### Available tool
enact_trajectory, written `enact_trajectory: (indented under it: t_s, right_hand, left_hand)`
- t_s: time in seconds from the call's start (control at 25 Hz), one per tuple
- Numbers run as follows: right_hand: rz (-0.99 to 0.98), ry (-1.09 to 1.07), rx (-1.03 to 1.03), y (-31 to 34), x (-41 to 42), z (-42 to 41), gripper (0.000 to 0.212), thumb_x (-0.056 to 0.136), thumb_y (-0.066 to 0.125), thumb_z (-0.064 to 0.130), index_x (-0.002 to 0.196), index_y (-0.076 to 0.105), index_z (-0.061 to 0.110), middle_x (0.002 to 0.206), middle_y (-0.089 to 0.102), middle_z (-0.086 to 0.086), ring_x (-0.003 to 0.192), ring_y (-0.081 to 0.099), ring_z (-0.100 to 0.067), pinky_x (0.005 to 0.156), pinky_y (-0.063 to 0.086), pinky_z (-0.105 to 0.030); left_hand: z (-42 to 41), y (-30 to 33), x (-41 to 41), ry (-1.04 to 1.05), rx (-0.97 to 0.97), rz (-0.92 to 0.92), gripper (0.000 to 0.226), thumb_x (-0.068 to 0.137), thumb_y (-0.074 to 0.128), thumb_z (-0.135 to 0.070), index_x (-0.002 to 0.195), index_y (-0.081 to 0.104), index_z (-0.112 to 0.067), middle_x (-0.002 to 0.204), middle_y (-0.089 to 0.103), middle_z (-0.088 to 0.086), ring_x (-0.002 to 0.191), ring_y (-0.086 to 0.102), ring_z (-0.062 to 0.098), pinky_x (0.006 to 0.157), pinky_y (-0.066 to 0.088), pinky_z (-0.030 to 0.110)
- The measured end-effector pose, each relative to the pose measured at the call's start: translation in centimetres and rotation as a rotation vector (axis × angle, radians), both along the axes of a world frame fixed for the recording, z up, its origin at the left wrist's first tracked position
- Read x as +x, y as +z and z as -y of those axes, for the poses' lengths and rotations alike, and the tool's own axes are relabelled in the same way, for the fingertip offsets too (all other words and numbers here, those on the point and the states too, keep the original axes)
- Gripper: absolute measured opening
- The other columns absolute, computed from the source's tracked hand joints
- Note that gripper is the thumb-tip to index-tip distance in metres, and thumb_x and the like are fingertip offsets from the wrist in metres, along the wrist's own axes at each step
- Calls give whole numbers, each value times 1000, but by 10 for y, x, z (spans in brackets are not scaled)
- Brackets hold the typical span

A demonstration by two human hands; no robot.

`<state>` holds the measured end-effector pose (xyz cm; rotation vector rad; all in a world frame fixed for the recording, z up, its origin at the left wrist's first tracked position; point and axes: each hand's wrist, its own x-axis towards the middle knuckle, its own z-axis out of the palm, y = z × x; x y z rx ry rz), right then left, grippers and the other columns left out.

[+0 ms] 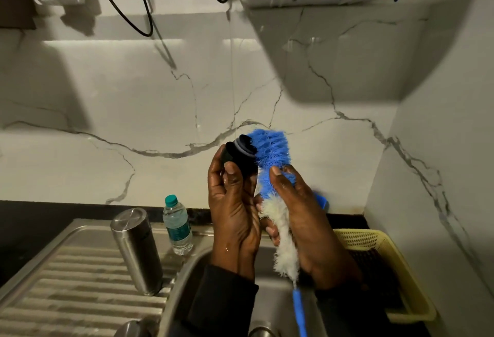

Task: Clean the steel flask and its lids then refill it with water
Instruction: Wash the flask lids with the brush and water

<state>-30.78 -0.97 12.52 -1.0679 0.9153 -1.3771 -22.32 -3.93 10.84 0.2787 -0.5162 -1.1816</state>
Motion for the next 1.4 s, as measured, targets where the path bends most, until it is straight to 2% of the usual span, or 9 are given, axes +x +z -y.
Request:
enact_trajectory:
  t_s: [0.08, 0.16, 0.28, 0.44, 0.64, 0.84, 1.04, 1.28, 1.4]
  right_hand:
    - [53, -54, 37, -6, 7, 1, 5, 89, 59, 41, 93, 62, 41, 80, 74, 13, 80, 73, -12, 86, 53, -52]
    - [28, -39, 51, -16, 9, 0, 12, 88, 61, 47, 100, 59, 47, 86, 74, 9, 88, 72, -22, 83, 52, -58]
    - [-158, -51, -38, -24, 0, -3, 28, 78, 63, 65, 104, 55, 57, 101, 70, 7, 86, 67, -18, 73, 51, -39]
    - [-514, -217, -269, -17, -10, -4, 9, 94, 53, 40, 97, 50, 48, 94, 61, 33, 87, 60, 10, 70, 44, -6]
    - [-825, -406, -378, -16, -6, -5, 21, 95, 48, 41, 115, 47, 38, 86, 63, 13, 78, 61, -2, 67, 49, -21]
    - [-863, -470, -377, -12, -8, -11, 28, 94, 48, 41, 122, 48, 33, 78, 57, 16, 70, 56, -3, 61, 43, -20]
    - [-1083, -452, -356, 3, -18, -10, 48, 98, 42, 43, 143, 34, 29, 93, 55, 11, 68, 47, 0, 56, 33, -7]
    - [-1126, -418, -482, 2, -18, -20, 34, 96, 45, 41, 128, 46, 30, 88, 62, 10, 73, 53, -7, 60, 38, -19]
    - [-1119, -423, -446, 3, -18, -16, 31, 97, 44, 41, 126, 45, 31, 81, 56, 12, 65, 51, -1, 55, 35, -11]
  left_hand:
    - [-3, 0, -3, 40, 57, 11, 63, 66, 78, -35, 125, 59, -22, 131, 64, 16, 113, 67, 27, 83, 61, 37]
    - [-5, 0, -3, 99, 83, 69, 56, 70, 76, -27, 123, 57, -24, 130, 65, 15, 114, 67, 25, 74, 60, 28]
    - [-2, 0, 5, 162, 114, 102, 49, 77, 70, -17, 123, 53, -21, 128, 65, 13, 112, 68, 23, 71, 58, 23]
    - [2, 4, 11, 98, 163, 113, 49, 76, 68, -27, 122, 54, -18, 117, 72, 10, 108, 70, 22, 91, 57, 31]
    - [2, 4, 12, 59, 152, 164, 59, 71, 69, -26, 125, 50, -10, 117, 71, 14, 105, 71, 23, 83, 60, 26]
    - [5, 4, 17, 2, 24, 233, 59, 77, 66, -26, 133, 52, -12, 127, 68, 12, 115, 67, 23, 90, 58, 30]
    - [3, 5, 22, 37, -38, 442, 47, 83, 61, -22, 130, 56, -15, 123, 70, 1, 119, 65, 19, 94, 56, 32]
    - [7, 4, 26, 75, -15, 512, 45, 91, 54, -28, 133, 55, -11, 123, 70, 4, 117, 66, 17, 99, 53, 32]
    - [4, 1, 25, 18, 17, 465, 43, 93, 51, -30, 132, 55, -12, 121, 71, 3, 115, 67, 17, 94, 55, 32]
